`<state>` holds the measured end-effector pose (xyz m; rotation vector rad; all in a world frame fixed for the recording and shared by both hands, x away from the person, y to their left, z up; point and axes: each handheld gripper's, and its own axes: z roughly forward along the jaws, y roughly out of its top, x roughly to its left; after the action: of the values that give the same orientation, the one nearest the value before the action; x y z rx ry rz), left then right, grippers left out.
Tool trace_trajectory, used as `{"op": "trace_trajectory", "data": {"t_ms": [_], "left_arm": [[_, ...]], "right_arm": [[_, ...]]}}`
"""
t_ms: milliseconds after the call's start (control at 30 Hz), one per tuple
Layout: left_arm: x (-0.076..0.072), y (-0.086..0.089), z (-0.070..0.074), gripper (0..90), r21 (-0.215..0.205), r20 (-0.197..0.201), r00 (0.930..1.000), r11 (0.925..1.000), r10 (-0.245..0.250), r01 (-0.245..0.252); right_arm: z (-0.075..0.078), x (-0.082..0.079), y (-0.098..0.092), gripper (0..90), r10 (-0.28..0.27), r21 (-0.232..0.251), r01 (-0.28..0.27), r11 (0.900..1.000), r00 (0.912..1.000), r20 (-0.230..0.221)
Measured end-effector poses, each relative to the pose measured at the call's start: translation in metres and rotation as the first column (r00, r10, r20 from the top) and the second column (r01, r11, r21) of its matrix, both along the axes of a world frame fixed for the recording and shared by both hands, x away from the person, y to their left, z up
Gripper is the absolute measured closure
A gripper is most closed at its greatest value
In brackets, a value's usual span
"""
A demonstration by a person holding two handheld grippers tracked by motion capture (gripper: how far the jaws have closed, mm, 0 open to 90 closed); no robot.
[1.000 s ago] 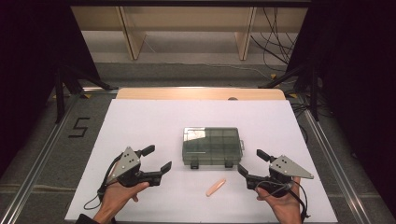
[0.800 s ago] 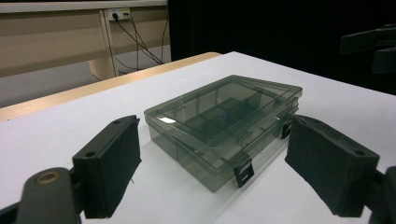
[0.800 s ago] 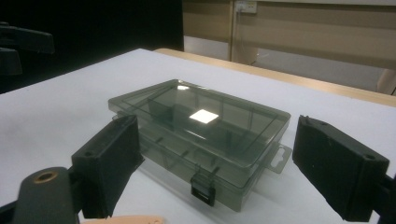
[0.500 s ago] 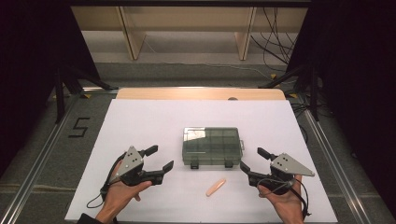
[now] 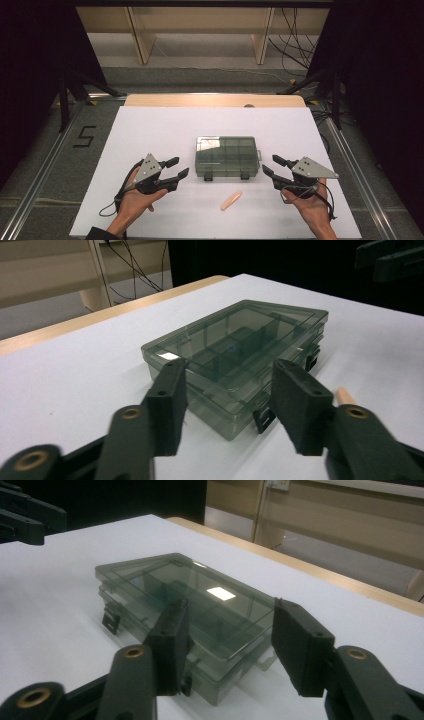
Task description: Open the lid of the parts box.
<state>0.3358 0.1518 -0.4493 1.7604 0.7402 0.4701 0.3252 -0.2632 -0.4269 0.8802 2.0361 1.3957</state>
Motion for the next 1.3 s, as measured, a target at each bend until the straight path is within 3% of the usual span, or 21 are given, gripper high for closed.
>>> {"op": "trace_trajectory", "data": {"t_ms": [233, 300, 500, 567, 600, 1000, 1167, 1300], "left_arm": [[0.012, -0.001, -0.006, 67.8, 0.033, -0.005, 1.0000, 0.9994, -0.005, 0.005], [0.018, -0.001, -0.010, 72.4, 0.059, 0.007, 0.9999, 0.9982, -0.009, 0.009], [0.027, -0.003, -0.016, 83.2, 0.119, 0.044, 0.9989, 0.9929, -0.017, 0.012], [0.031, -0.004, -0.019, 86.4, 0.122, 0.033, 0.9992, 0.9924, -0.021, 0.016], [0.034, -0.005, -0.021, 87.5, 0.134, 0.021, 0.9995, 0.9908, -0.022, 0.019], [0.050, -0.013, -0.036, 89.8, 0.187, -0.035, 0.9988, 0.9815, -0.035, 0.041], [0.055, -0.013, -0.040, 89.9, 0.217, -0.041, 0.9984, 0.9752, -0.039, 0.047], [0.056, -0.015, -0.042, 89.9, 0.218, -0.047, 0.9979, 0.9744, -0.045, 0.054]], "right_arm": [[-0.005, 0.015, -0.005, 67.3, 0.013, -0.030, -0.013, 0.999, 0.9999, -0.006], [-0.008, 0.021, -0.006, 73.7, 0.020, -0.048, -0.020, 0.999, 0.9998, -0.008], [-0.013, 0.028, -0.009, 81.1, 0.034, -0.088, -0.038, 0.995, 0.9986, -0.040], [-0.015, 0.031, -0.009, 83.5, 0.037, -0.098, -0.042, 0.994, 0.9983, -0.044], [-0.016, 0.033, -0.010, 86.1, 0.049, -0.127, -0.057, 0.990, 0.9967, -0.064], [-0.033, 0.051, -0.011, 89.9, 0.071, -0.190, -0.095, 0.977, 0.9887, -0.132], [-0.039, 0.056, -0.009, 89.9, 0.086, -0.213, -0.118, 0.970, 0.9844, -0.153], [-0.042, 0.058, -0.008, 90.0, 0.096, -0.226, -0.133, 0.965, 0.9808, -0.170]]}}
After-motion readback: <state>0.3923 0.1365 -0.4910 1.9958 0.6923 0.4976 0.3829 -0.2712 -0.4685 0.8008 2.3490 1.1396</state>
